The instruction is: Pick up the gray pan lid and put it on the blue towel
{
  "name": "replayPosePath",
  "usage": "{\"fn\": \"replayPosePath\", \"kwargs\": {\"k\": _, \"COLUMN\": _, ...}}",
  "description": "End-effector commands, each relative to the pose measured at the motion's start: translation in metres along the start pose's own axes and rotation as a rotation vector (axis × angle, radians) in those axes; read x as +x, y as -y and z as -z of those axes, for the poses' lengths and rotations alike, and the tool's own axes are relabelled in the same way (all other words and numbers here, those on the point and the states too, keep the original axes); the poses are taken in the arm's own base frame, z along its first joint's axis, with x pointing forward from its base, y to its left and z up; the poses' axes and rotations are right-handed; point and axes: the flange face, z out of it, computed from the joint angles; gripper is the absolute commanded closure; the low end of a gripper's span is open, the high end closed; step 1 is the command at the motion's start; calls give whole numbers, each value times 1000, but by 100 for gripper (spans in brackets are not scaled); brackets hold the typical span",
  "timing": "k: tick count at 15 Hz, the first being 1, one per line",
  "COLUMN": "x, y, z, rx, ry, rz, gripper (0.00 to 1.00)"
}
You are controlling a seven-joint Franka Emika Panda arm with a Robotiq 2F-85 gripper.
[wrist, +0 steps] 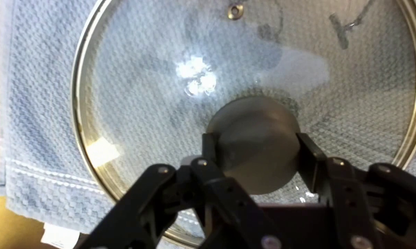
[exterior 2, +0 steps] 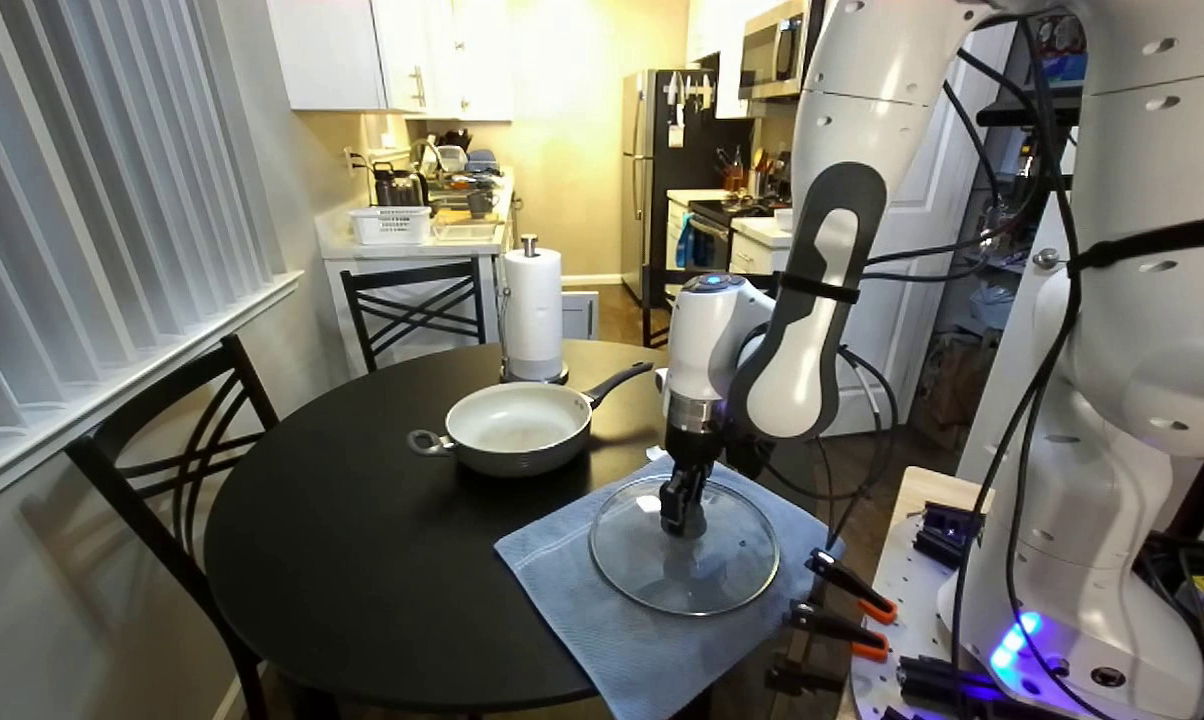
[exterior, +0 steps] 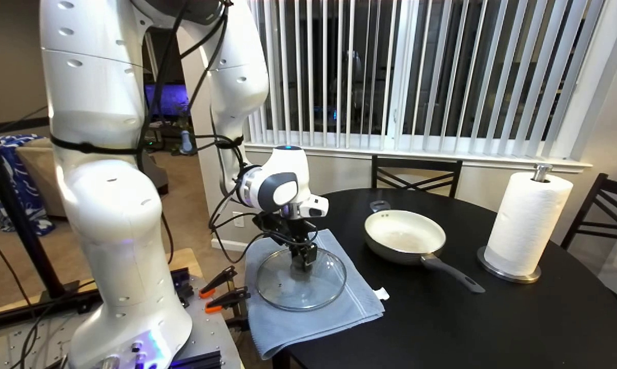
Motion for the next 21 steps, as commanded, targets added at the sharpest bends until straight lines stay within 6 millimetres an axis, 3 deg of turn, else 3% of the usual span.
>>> {"fn": "replayPosePath", "kwargs": {"k": 1, "x": 6, "y": 20, "z": 10, "rx": 3, "ry": -34, "rz": 22, "gripper": 67}}
{"fn": "replayPosePath", "kwargs": {"k": 7, "x": 8, "y": 32, "z": 5, "rx": -7, "ry": -36, "rz": 10, "gripper": 67}}
{"fn": "replayPosePath", "kwargs": {"k": 9, "x": 6, "y": 32, "z": 1, "rx": -11, "ry": -27, "rz": -24, "gripper": 16}}
{"fn": "replayPosePath", "kwargs": {"k": 11, "x": 3, "y": 32, "z": 2, "rx": -14, "ry": -31, "rz": -37, "gripper": 12}}
{"fn": "replayPosePath", "kwargs": {"k": 13, "x": 4, "y": 34, "z": 4, "rx": -11, "ry": -40, "rz": -50, "gripper": 2}}
{"fn": "replayPosePath", "kwargs": {"k": 15, "x": 2, "y": 36, "z": 8, "rx": -11, "ry": -49, "rz": -57, "gripper": 0}}
{"fn": "replayPosePath", "kwargs": {"k": 16, "x": 6, "y": 32, "z": 2, "rx": -17, "ry": -26, "rz": -44, "gripper": 7}}
{"fn": "replayPosePath", "kwargs": {"k": 17, "x": 6, "y": 33, "z": 2, "rx": -17, "ry": -29, "rz": -46, "gripper": 1}}
{"fn": "replayPosePath", "kwargs": {"k": 21, "x": 6, "y": 34, "z": 3, "rx": -18, "ry": -32, "rz": -45, "gripper": 0}}
